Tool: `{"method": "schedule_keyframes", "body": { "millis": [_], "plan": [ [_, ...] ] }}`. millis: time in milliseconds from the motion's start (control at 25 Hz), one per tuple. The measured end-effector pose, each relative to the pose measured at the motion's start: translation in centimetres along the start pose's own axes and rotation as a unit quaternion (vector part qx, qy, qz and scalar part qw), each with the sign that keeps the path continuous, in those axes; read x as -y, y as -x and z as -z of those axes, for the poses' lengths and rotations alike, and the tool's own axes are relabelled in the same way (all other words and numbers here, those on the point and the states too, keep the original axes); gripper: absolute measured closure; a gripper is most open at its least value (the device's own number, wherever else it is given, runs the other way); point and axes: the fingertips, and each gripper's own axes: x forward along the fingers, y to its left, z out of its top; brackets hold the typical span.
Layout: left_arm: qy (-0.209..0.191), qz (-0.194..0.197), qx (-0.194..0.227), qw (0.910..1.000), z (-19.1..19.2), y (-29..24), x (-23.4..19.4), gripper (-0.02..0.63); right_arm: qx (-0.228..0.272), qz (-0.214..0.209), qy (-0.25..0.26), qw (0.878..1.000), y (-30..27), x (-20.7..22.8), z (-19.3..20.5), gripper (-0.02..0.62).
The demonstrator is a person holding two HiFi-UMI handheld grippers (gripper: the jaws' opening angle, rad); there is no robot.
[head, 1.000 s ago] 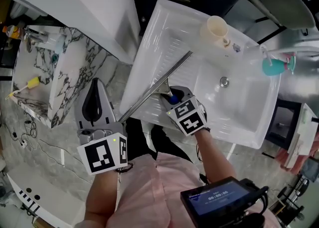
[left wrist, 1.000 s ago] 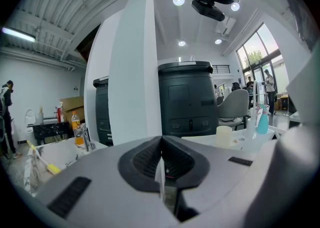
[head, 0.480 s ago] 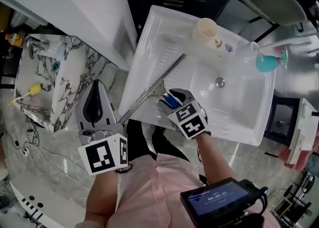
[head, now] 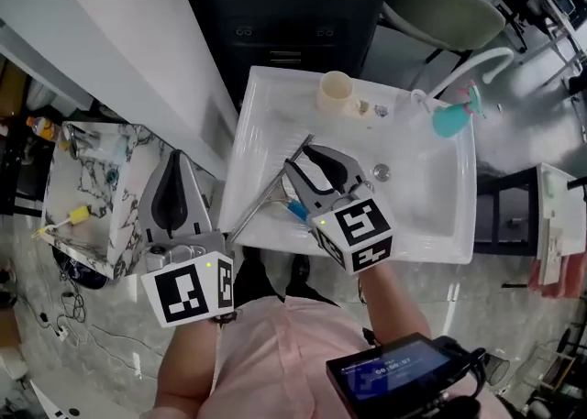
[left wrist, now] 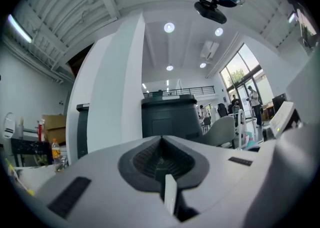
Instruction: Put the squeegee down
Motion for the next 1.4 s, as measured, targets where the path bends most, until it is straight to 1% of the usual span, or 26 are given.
{"method": "schedule_keyframes", "body": {
  "millis": [80,160,280,360,600,800,1400],
  "plan": [
    [-0.001,0.01,0.023,0.9997,-2.3,-0.3,0.8,0.597,0.046,0.021,0.013,0.999,1.6,0.5,-3.6,0.482],
    [-0.002,0.019,0.043,0.9989,-4.2,-0.5,1.5,0.597,0.081,0.043,0.027,0.995,3.1,0.9,-6.3,0.52],
    [-0.006,0.03,0.067,0.9973,-6.2,-0.6,2.0,0.597,0.112,0.071,0.045,0.99,4.6,1.2,-8.8,0.584],
    [-0.008,0.035,0.076,0.9965,-6.9,-0.7,2.2,0.597,0.124,0.084,0.052,0.987,5.1,1.4,-9.6,0.594],
    [-0.008,0.044,0.083,0.9955,-7.4,-1.1,2.5,0.597,0.143,0.106,0.058,0.982,6.0,2.1,-10.8,0.595],
    [-0.007,0.053,0.079,0.9954,-6.9,-1.5,2.9,0.597,0.15,0.117,0.06,0.98,6.2,2.5,-11.2,0.598],
    [-0.005,0.06,0.069,0.9958,-5.9,-1.7,3.2,0.597,0.153,0.112,0.057,0.98,5.8,2.4,-11.3,0.597]
  ]
}}
